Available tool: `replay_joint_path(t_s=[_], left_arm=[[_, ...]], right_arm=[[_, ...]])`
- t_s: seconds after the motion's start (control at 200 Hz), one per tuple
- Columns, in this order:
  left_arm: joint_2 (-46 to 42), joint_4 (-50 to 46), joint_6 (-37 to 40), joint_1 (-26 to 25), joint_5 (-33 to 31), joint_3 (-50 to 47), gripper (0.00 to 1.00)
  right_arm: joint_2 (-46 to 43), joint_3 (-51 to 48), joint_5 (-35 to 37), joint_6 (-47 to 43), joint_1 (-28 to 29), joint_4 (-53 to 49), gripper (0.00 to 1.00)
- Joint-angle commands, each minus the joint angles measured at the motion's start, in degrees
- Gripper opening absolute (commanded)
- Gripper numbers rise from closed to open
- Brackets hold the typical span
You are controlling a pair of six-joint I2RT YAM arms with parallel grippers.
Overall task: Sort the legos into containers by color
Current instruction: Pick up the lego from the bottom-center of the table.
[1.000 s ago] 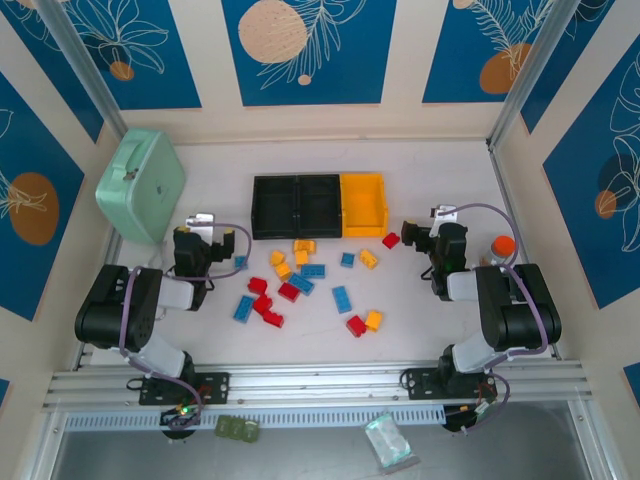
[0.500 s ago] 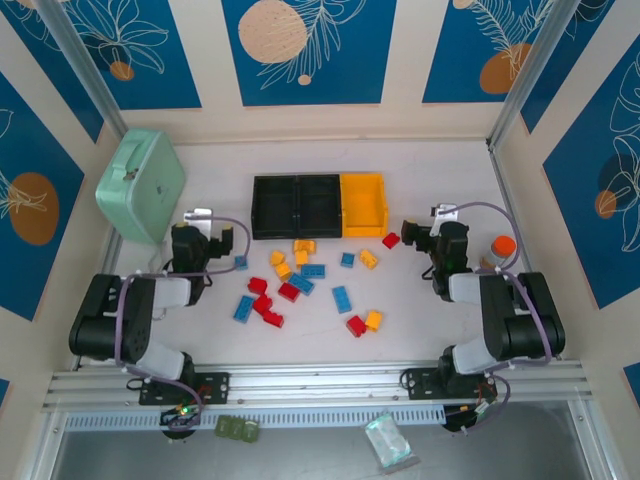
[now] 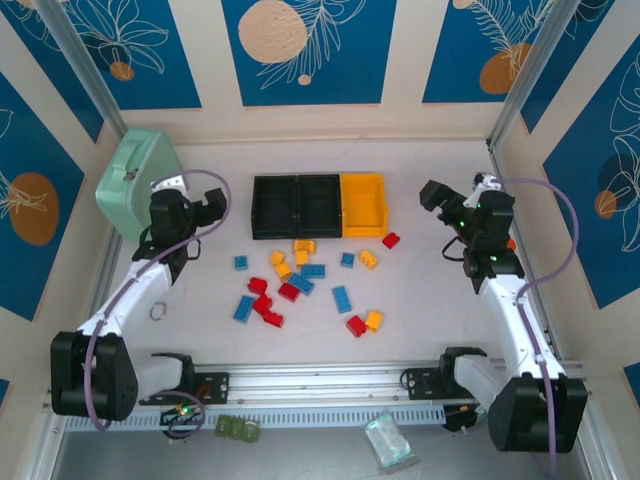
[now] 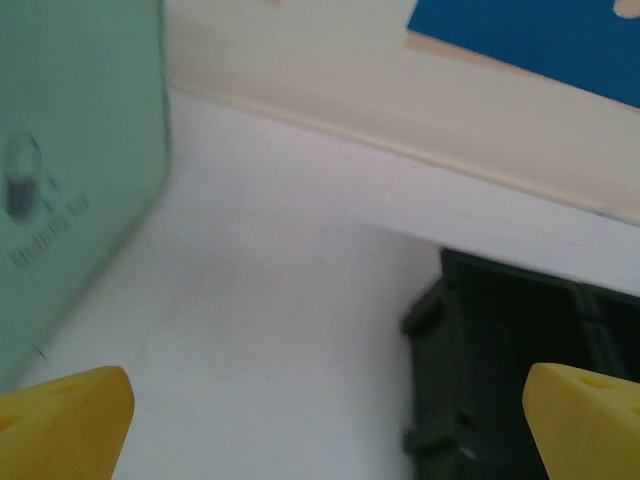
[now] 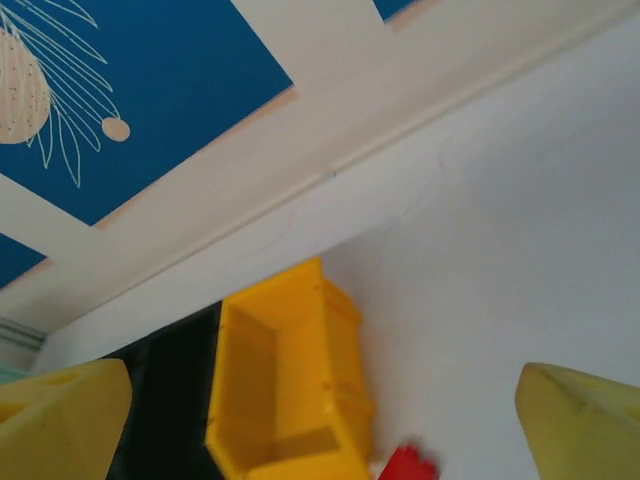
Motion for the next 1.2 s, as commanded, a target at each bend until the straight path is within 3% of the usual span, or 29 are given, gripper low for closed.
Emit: replay_joint_path(t_s=[0.0, 0.08, 0.21, 0.345, 0.68, 0.99, 1.115, 1.196], left_arm=[[-1.04, -11.96, -10.25, 0.67, 11.89, 1.33, 1.00], [-1.11, -16.93, -10.42, 0.52, 18.65, 2.16, 1.00], [-2.40, -24.67, -8.62, -0.52, 26.59, 2.09, 0.90], [-5.73, -26.89, -8.62, -5.59, 31.26, -1.34, 0.86], [-8.26, -24.97, -10.84, -23.46, 26.30, -8.15, 0.84], [-4.49, -22.16, -12.15, -28.39, 23.33, -8.84, 0.84], [-3.24, -21.51, -12.45, -29.09, 22.78, -8.99, 0.84], [-2.30, -21.45, -12.54, -29.68, 22.55, -8.84, 0.84]], right_arm=[[-0.83, 0.65, -12.71, 8.89, -1.31, -16.02, 0.90], [-1.15, 3.93, -13.10, 7.23, 0.37, -25.31, 0.88], [-0.78, 6.51, -10.25, 6.56, 4.67, -38.44, 0.82], [1.06, 5.93, -3.61, 10.69, 13.28, -48.60, 0.76], [8.48, 0.20, 5.55, 29.55, 37.03, -49.08, 0.77], [19.53, -0.94, 4.49, 33.38, 41.70, -41.81, 0.74], [23.71, -0.40, 3.59, 33.03, 42.94, -39.09, 0.69], [25.65, 0.48, 4.28, 32.72, 43.27, -39.63, 0.60]])
